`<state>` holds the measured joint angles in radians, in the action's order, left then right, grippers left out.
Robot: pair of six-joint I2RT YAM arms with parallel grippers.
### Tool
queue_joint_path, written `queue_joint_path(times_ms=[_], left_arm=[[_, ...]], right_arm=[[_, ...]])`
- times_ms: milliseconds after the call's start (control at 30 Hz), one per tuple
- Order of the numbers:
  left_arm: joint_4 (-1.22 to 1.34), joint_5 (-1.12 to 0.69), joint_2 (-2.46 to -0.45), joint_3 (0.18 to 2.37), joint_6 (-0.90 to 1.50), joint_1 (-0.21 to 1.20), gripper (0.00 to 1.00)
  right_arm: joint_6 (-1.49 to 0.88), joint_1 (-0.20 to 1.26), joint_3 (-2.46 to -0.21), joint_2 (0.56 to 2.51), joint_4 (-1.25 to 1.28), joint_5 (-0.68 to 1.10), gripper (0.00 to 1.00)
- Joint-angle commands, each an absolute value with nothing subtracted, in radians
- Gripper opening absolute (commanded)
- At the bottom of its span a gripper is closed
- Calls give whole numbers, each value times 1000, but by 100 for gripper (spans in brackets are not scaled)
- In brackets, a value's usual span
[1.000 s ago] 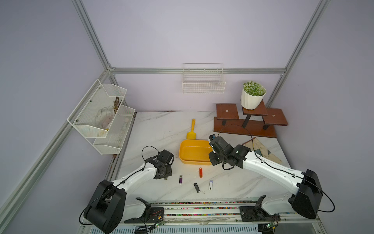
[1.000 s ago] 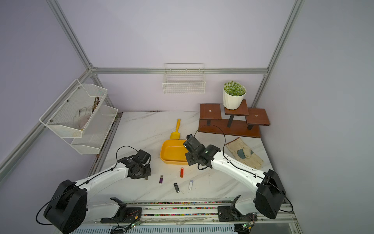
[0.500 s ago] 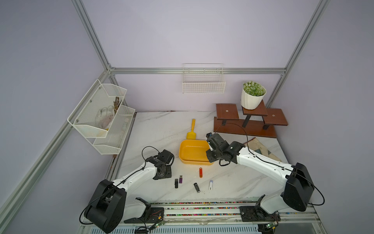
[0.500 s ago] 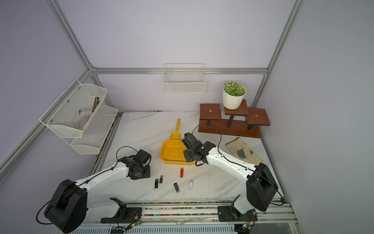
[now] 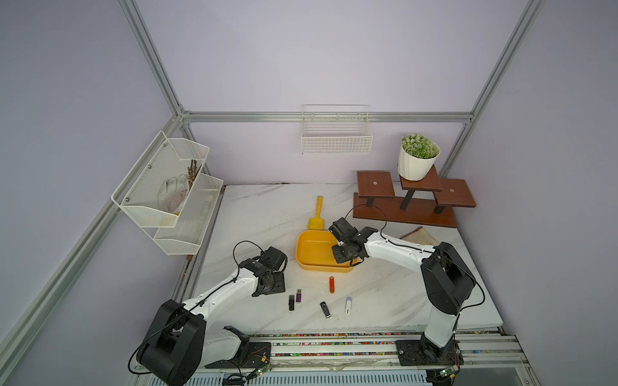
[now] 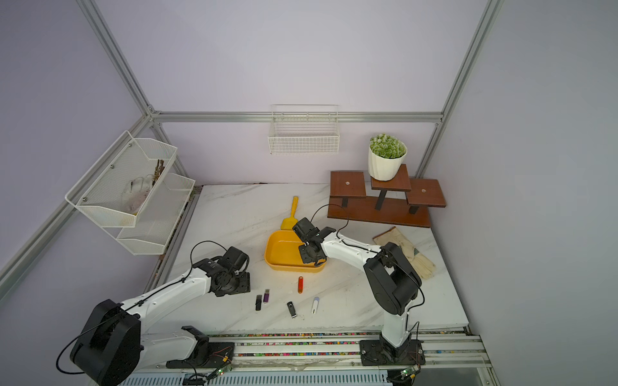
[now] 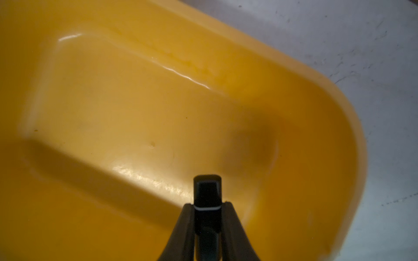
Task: Put the usb flash drive into the storage box
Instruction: Place the USB flash in the storage box, then pick up the USB flash from the center of the board.
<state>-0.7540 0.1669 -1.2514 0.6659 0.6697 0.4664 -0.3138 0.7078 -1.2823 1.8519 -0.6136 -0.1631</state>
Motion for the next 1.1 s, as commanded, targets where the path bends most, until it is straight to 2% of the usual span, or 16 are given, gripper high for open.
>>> queue_joint_path(times_ms=[0,167,233,267,400,433,533,833,1067], left_arm=[[-754,156,-1238,683,672,469,72],[-753,137,-1220,672,683,472,73],[-753,130,-1211,668,688,477,74],[-753,121,-1207,667,693,479,75],[-754,95,-1206,674,721,524,76],[-757,91,-1208,678,733,543,76],[-762,93,-1203,680,778,592,76],[-762,121,-1208,696,894,765,67],[-764,130,-1293,705,893,788,64]], right_arm=[[-334,703,-1307,1874,-565,-211,0],[-333,697,-1364,1944,-586,-253,0],[-334,696,-1368,1947,-582,-253,15],[-336,696,-1365,1944,-578,-256,29],[-336,690,-1362,1943,-576,-258,49],[-335,690,-1363,1942,-576,-256,51],[-336,688,-1359,1930,-573,-258,54],[-321,681,-1356,1808,-565,-261,53],[-314,676,-1355,1756,-586,-260,48]])
